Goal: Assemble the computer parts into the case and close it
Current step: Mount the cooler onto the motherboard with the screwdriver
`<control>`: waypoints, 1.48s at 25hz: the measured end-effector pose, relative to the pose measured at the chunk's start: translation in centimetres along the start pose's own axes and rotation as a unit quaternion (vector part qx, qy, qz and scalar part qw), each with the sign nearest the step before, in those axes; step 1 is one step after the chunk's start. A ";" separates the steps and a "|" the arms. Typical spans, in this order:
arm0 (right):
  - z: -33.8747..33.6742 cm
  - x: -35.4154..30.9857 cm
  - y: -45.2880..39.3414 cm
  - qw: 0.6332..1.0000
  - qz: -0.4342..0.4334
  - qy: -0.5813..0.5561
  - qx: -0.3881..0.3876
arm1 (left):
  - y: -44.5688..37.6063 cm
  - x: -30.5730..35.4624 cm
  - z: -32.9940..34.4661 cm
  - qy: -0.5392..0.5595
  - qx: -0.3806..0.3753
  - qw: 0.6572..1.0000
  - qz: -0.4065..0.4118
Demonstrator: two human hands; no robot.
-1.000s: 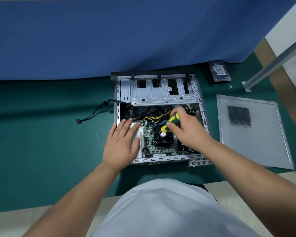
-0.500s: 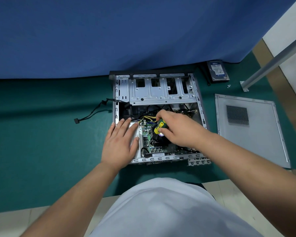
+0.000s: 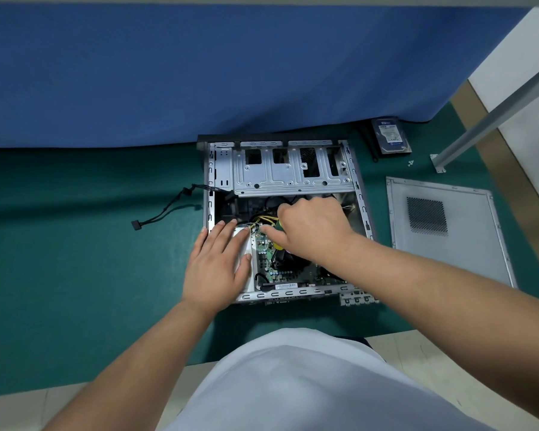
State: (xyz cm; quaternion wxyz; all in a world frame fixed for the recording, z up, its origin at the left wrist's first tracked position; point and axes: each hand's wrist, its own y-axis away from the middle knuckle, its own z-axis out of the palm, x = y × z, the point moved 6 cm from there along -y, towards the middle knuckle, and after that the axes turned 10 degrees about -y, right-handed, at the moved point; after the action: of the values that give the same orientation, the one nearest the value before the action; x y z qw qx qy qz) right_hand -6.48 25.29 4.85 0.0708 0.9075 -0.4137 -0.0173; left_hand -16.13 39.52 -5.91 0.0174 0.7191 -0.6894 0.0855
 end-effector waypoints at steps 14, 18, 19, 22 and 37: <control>-1.1 -1.6 0.4 0.993 -0.105 -0.004 -0.050 | 0.0 0.0 0.0 0.006 0.013 1.000 0.006; -0.7 -2.1 0.5 0.994 -0.099 -0.010 -0.055 | 0.0 0.0 0.1 0.004 0.016 1.000 0.005; -0.6 -1.9 0.6 0.987 -0.125 -0.043 -0.087 | 0.0 0.0 0.1 0.004 0.016 1.000 0.006; -1.1 -1.3 1.0 0.958 -0.213 -0.123 -0.147 | 0.0 0.0 0.1 0.006 0.015 1.000 0.004; -1.1 -0.2 0.4 0.956 -0.189 -0.139 -0.175 | 0.0 0.1 -0.1 0.010 0.003 1.000 0.000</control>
State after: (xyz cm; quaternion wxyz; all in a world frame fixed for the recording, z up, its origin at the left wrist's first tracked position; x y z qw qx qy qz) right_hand -6.81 25.25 5.97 0.1660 0.9310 -0.2312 -0.2286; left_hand -16.11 39.44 -5.75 0.0227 0.7181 -0.6890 0.0947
